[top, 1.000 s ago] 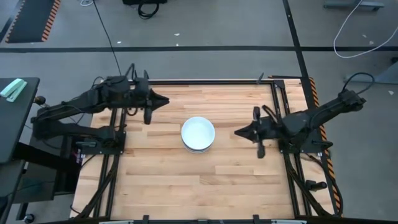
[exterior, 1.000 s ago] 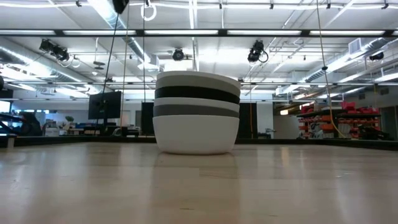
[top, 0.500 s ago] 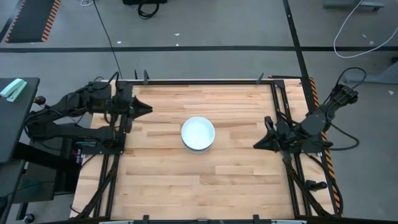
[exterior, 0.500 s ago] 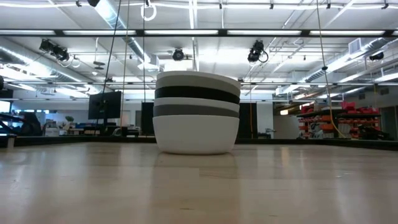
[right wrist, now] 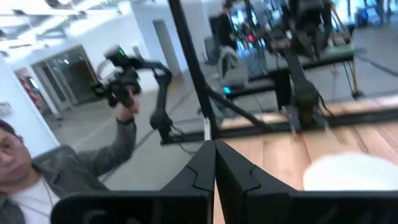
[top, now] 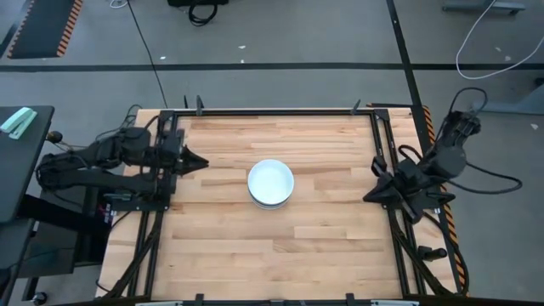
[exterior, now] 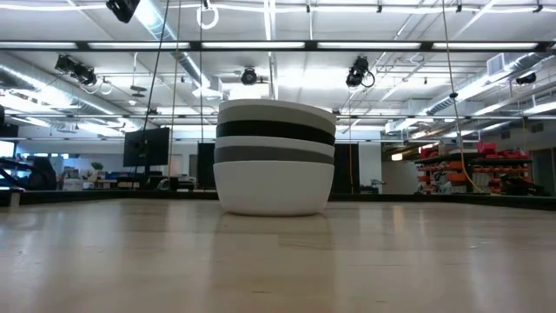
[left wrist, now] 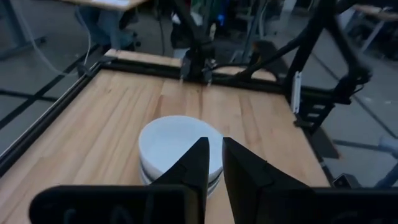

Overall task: Nest bowls inside each other
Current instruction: Return to Home Position

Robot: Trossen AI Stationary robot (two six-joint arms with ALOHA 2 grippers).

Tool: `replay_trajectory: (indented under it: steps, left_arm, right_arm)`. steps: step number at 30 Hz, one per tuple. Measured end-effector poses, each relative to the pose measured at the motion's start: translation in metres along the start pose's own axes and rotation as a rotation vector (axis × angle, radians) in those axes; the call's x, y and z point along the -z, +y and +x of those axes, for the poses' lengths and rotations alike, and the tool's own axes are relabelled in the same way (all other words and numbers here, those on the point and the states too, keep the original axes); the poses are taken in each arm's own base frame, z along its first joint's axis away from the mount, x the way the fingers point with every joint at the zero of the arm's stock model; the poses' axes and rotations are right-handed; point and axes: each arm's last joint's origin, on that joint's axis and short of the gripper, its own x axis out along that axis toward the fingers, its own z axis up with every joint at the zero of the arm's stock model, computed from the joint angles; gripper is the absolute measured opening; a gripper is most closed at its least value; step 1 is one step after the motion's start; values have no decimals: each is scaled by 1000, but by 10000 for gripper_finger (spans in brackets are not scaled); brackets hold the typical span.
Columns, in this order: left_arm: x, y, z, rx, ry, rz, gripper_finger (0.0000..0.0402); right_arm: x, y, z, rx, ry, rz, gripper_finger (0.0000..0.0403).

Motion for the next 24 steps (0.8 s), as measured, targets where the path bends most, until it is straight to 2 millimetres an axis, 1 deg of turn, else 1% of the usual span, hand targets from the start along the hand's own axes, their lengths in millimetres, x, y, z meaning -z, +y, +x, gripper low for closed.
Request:
replay_trajectory:
  steps: [4, 8, 9, 11, 16, 24]
  left_arm:
    - [12, -3, -4, 43, -61, -15, 56]
    - [24, -5, -8, 89, -113, -6, 60]
    - [26, -5, -9, 97, -123, -4, 61]
    - [27, -6, -15, 110, -150, 3, 61]
    - [24, -6, -32, 126, -233, 9, 55]
    - [27, -5, -54, 132, -316, 37, 53]
  right_arm:
    - [3, 11, 7, -111, -74, -29, 18]
    - [18, 20, 9, -253, -120, -61, 18]
    - [21, 21, 7, -277, -120, -65, 18]
    - [21, 20, -1, -311, -135, -57, 18]
    - [8, 13, -26, -371, -236, -71, 18]
    - [6, 2, -41, -374, -232, -61, 18]
